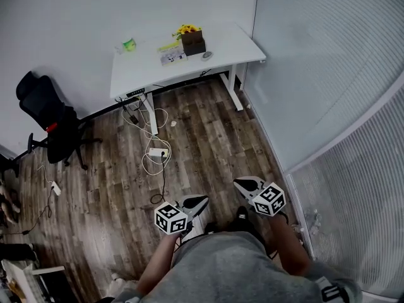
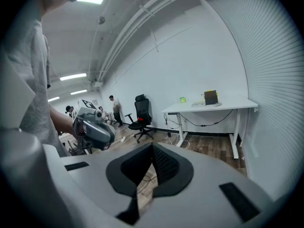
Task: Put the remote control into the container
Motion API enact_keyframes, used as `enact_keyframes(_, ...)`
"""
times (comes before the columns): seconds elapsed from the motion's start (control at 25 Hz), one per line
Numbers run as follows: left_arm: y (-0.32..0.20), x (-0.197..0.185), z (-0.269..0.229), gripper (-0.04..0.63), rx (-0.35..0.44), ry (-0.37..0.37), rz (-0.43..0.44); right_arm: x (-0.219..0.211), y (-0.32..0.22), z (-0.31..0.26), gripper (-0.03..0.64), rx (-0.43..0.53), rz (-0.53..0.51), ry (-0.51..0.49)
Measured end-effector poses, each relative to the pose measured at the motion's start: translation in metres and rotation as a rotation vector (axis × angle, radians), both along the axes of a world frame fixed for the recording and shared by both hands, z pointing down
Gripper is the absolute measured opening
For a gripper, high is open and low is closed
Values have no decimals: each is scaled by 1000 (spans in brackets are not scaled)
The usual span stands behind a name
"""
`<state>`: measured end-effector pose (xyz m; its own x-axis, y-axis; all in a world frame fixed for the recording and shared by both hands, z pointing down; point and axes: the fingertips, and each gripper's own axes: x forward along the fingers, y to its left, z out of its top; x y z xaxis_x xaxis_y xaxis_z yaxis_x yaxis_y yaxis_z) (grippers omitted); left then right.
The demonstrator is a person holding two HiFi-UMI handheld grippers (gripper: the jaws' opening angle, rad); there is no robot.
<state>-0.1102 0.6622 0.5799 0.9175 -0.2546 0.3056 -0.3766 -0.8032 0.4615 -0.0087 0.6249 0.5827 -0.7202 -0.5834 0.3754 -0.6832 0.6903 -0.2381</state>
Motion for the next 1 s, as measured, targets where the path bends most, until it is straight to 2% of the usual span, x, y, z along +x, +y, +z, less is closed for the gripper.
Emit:
enact_keyframes(0.12, -9, 13, -2, -2, 6, -3, -16, 9, -12, -7, 17, 4, -25, -56)
enact_keyframes(0.6, -47, 84, -12, -2, 7, 5, -149, 87, -55, -9, 17, -12, -121, -28)
enact_keyframes(0.84, -49, 122, -17, -2, 4, 2, -157, 110, -70, -13, 17, -5, -178, -35)
enact_keyframes(1.0, -46, 140, -11, -2, 9, -33, -171, 119, -74, -5, 17, -10, -209, -48)
